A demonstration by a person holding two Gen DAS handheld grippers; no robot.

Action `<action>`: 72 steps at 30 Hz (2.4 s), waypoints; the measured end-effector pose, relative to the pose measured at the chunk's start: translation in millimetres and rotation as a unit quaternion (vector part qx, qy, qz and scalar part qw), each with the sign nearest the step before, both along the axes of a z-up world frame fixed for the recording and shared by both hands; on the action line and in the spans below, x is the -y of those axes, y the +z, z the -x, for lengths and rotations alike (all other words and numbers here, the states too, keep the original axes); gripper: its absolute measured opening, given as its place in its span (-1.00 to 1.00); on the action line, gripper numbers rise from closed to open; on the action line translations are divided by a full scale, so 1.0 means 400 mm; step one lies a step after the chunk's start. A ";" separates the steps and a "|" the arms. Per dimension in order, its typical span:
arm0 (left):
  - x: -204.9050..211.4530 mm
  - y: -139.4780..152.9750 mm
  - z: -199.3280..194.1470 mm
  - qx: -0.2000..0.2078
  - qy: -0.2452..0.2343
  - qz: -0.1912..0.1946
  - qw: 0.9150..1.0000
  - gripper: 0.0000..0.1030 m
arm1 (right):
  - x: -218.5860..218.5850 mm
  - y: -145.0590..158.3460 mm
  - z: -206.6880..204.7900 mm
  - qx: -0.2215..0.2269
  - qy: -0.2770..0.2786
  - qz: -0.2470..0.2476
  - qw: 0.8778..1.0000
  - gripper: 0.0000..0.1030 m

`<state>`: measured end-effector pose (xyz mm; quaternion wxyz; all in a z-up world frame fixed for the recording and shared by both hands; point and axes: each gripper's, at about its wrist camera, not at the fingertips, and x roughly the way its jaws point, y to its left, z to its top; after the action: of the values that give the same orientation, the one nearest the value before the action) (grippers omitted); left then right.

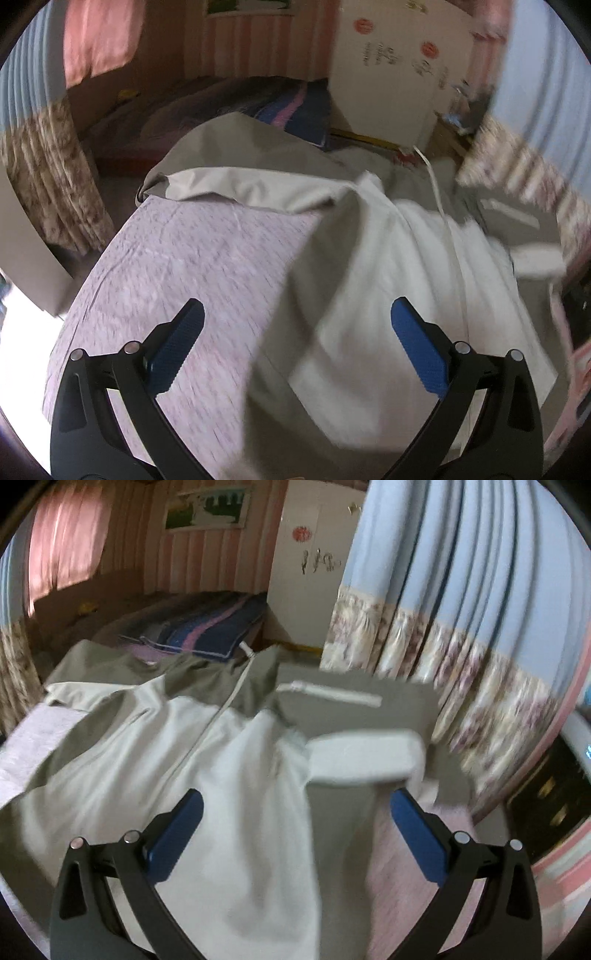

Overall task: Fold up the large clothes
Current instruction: 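Grasp the olive sleeve cuff with the left gripper and lift it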

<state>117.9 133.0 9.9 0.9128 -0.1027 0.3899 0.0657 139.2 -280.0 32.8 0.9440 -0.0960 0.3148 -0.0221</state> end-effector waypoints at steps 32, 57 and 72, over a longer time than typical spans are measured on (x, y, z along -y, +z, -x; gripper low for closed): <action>-0.892 -0.418 -0.617 -0.089 0.245 0.378 0.888 0.21 | -0.039 -0.066 -0.408 -0.028 -0.025 0.122 0.992 0.97; -0.153 0.268 -0.501 0.105 0.097 -0.119 0.983 -0.76 | 0.268 -0.073 -0.428 -0.029 -0.096 0.181 0.978 0.97; 0.735 -0.074 -0.632 -0.042 -0.283 -0.033 0.958 -0.45 | 0.346 -0.021 -0.379 -0.009 -0.127 0.099 0.987 0.97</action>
<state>370.8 -161.1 -19.8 0.8796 0.0446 0.4389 -0.1780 291.0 -418.5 24.2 0.9165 -0.1481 0.3295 -0.1718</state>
